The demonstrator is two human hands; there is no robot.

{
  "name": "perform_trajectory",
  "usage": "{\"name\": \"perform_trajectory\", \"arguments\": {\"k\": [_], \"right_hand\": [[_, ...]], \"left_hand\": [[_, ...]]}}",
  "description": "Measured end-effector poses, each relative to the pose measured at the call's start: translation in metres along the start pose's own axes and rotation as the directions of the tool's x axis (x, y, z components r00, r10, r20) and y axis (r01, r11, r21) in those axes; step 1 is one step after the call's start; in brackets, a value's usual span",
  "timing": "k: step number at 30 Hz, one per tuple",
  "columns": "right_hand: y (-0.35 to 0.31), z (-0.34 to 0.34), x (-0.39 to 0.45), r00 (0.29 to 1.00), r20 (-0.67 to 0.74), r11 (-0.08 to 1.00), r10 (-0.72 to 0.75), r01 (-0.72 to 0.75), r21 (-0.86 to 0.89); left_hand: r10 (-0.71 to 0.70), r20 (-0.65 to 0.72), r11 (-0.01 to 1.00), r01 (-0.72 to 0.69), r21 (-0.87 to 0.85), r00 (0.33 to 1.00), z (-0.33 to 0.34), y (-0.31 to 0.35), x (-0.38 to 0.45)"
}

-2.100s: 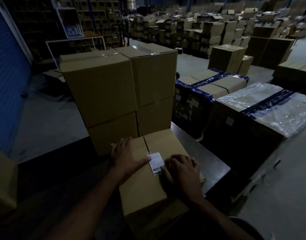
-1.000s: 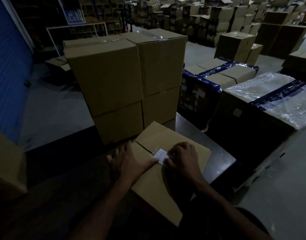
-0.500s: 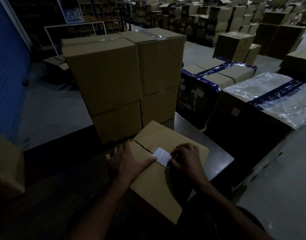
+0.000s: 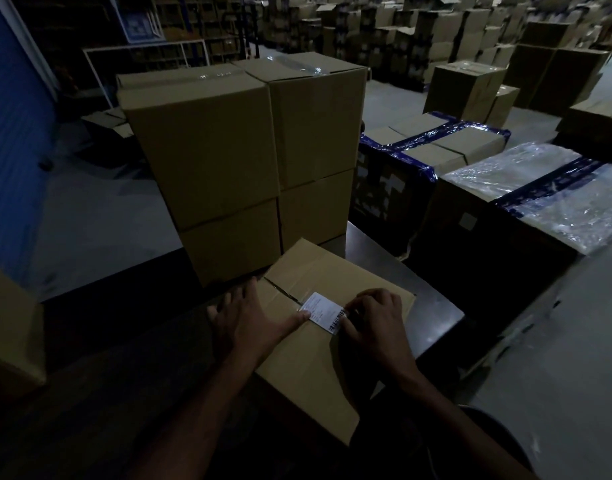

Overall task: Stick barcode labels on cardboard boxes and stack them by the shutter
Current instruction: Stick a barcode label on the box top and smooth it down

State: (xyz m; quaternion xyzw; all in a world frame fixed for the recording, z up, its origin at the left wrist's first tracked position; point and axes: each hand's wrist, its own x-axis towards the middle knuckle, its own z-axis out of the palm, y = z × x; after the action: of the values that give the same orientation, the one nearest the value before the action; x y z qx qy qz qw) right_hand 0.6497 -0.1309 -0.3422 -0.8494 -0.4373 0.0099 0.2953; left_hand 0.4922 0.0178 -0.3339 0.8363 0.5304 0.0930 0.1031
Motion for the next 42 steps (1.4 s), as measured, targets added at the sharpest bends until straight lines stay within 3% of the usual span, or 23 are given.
{"name": "perform_trajectory", "arguments": {"k": [13, 20, 23, 26, 30, 34, 38, 42], "right_hand": [[-0.012, -0.002, -0.006, 0.997, -0.051, 0.998, 0.061, -0.061, -0.001], [-0.023, -0.008, 0.015, 0.96, 0.141, 0.965, 0.244, -0.225, -0.133], [-0.023, -0.007, 0.017, 0.982, 0.119, 0.985, 0.145, -0.154, 0.079], [-0.024, -0.008, 0.01, 0.981, 0.15, 0.87, 0.121, -0.178, 0.46], [-0.023, -0.02, 0.005, 0.948, 0.249, 0.574, 0.198, -0.318, 0.755], [-0.012, -0.036, 0.003, 0.908, 0.33, 0.466, 0.258, -0.416, 0.781], [0.003, -0.045, -0.008, 0.904, 0.263, 0.386, 0.336, -0.387, 0.837], [0.042, -0.057, -0.025, 0.817, 0.263, 0.286, 0.514, -0.452, 0.845]], "left_hand": [[0.004, -0.003, 1.0, -0.004, -0.019, 1.0, -0.001, 0.0, -0.002], [0.018, 0.002, 0.995, -0.017, -0.097, 1.0, -0.001, 0.0, -0.002], [0.04, -0.053, 0.989, -0.047, -0.141, 0.998, -0.001, -0.001, -0.004], [0.067, -0.138, 0.983, -0.089, -0.159, 0.988, 0.005, -0.005, -0.002], [0.051, -0.176, 0.976, -0.087, -0.199, 0.983, 0.017, -0.01, 0.008], [0.094, -0.201, 0.977, -0.129, -0.172, 0.975, 0.023, -0.012, 0.028], [0.108, -0.259, 0.987, -0.135, -0.091, 0.96, 0.012, -0.004, 0.05], [0.211, -0.302, 0.971, -0.234, -0.041, 0.93, 0.01, 0.031, 0.041]]}}
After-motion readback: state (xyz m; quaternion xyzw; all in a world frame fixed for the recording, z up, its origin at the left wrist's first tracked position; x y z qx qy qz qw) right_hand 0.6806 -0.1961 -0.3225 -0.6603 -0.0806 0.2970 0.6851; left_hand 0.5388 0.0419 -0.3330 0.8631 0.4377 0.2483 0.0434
